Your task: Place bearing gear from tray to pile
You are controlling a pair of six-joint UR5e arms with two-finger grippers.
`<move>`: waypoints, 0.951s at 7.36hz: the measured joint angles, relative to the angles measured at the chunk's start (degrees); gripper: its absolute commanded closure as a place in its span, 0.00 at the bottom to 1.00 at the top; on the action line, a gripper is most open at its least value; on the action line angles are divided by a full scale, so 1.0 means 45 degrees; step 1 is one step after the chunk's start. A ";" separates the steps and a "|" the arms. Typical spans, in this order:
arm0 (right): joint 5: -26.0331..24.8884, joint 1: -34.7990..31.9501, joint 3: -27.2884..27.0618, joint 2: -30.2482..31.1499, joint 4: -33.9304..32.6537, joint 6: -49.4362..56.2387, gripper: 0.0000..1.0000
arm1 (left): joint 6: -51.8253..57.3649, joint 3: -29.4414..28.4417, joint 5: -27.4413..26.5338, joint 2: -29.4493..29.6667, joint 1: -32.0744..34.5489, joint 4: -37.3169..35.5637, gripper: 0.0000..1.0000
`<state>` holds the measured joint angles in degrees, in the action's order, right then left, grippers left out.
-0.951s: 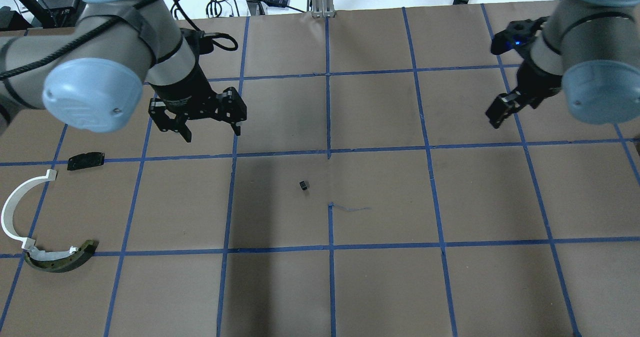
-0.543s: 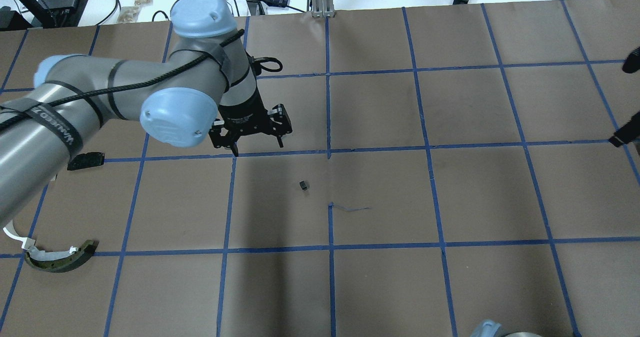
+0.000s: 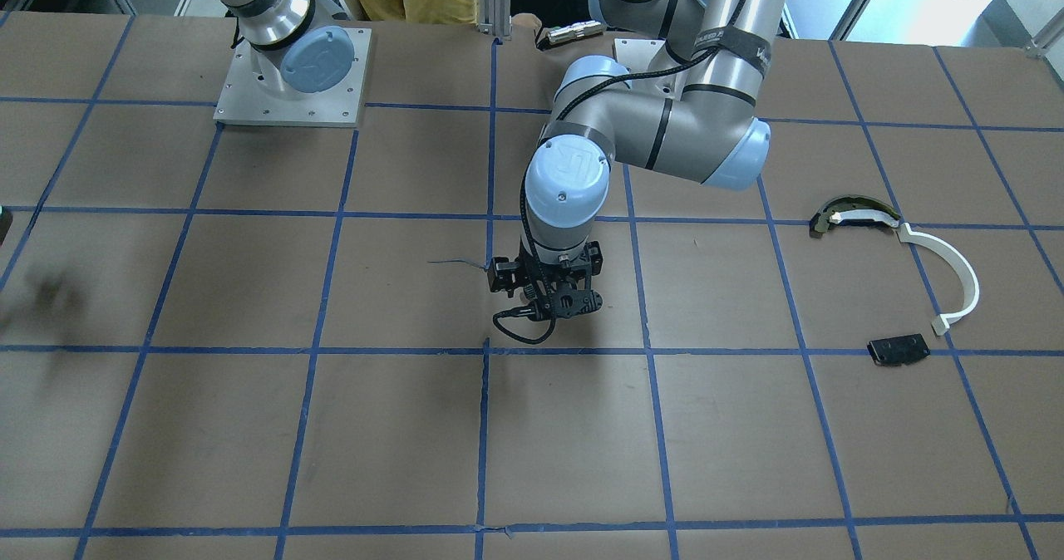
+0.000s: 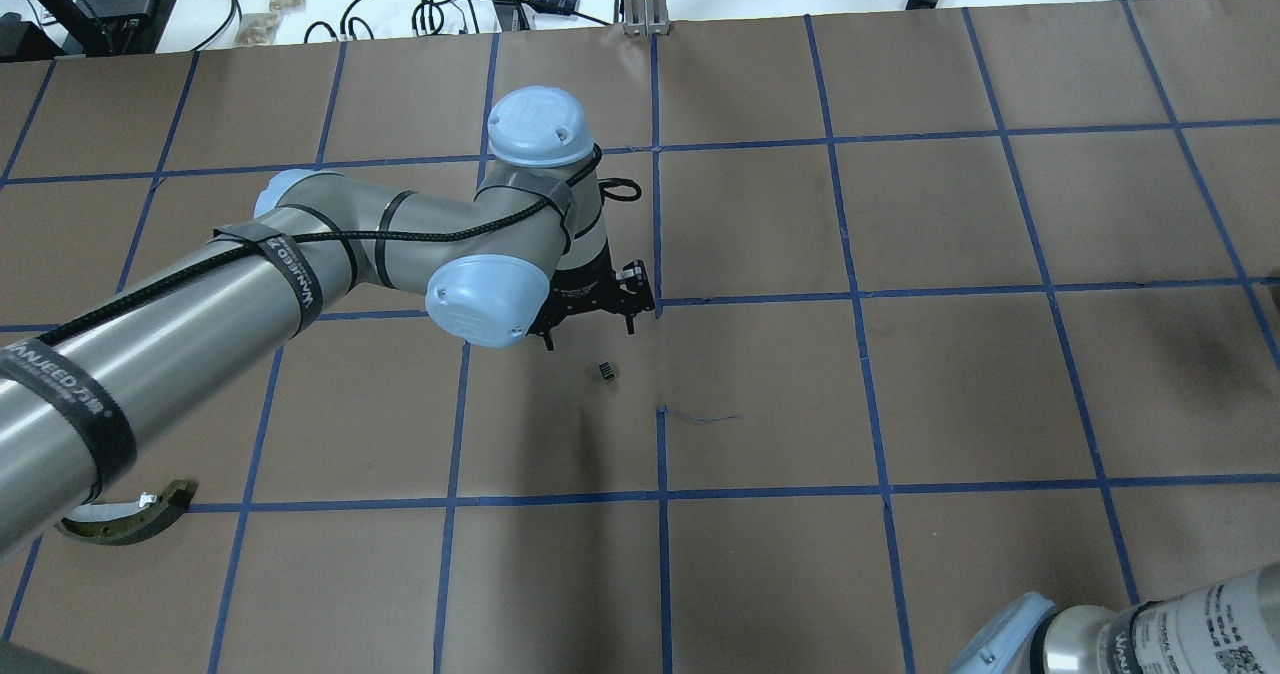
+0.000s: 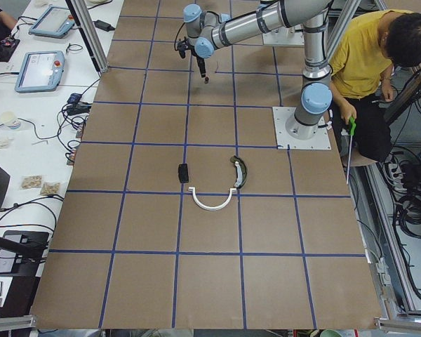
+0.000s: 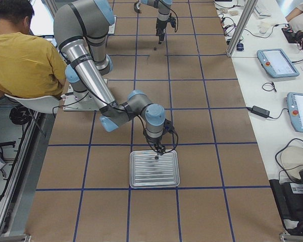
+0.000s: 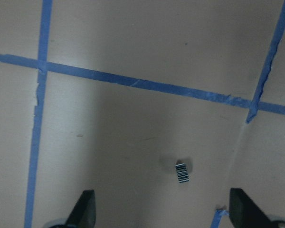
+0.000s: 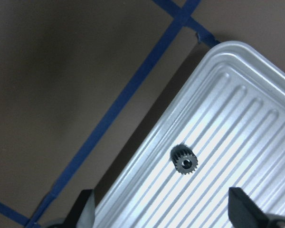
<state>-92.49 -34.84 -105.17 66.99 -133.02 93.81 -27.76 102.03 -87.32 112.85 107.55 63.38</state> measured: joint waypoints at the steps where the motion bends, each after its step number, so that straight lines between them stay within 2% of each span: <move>1: -0.0007 0.0146 0.0021 -0.0446 -0.0580 0.0814 0.00 | -0.0061 0.0001 0.0036 0.0317 0.0141 -0.0025 0.07; 2: 0.0137 0.0216 0.0085 -0.0716 -0.0823 0.1240 0.00 | -0.0062 0.0000 0.0040 0.0616 0.0207 -0.0081 0.10; 4: 0.0865 0.0246 0.0209 -0.0933 -0.0890 0.1527 0.00 | -0.0038 -0.0015 0.0010 0.1025 0.0241 -0.0170 0.31; 5: 0.1055 0.0250 0.0242 -0.1068 -0.0895 0.1569 0.00 | 0.0010 -0.0015 0.0028 0.1113 0.0250 -0.0163 0.53; 6: 0.1100 0.0256 0.0262 -0.1249 -0.0912 0.1585 0.00 | 0.0049 -0.0023 0.0035 0.1129 0.0255 -0.0146 0.98; 7: 0.1065 0.0259 0.0288 -0.1369 -0.0933 0.1582 0.00 | 0.0061 -0.0041 0.0033 0.1128 0.0259 -0.0123 1.00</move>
<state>-87.70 -33.68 -103.87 60.83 -137.21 100.94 -27.49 101.85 -87.17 117.92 108.72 62.83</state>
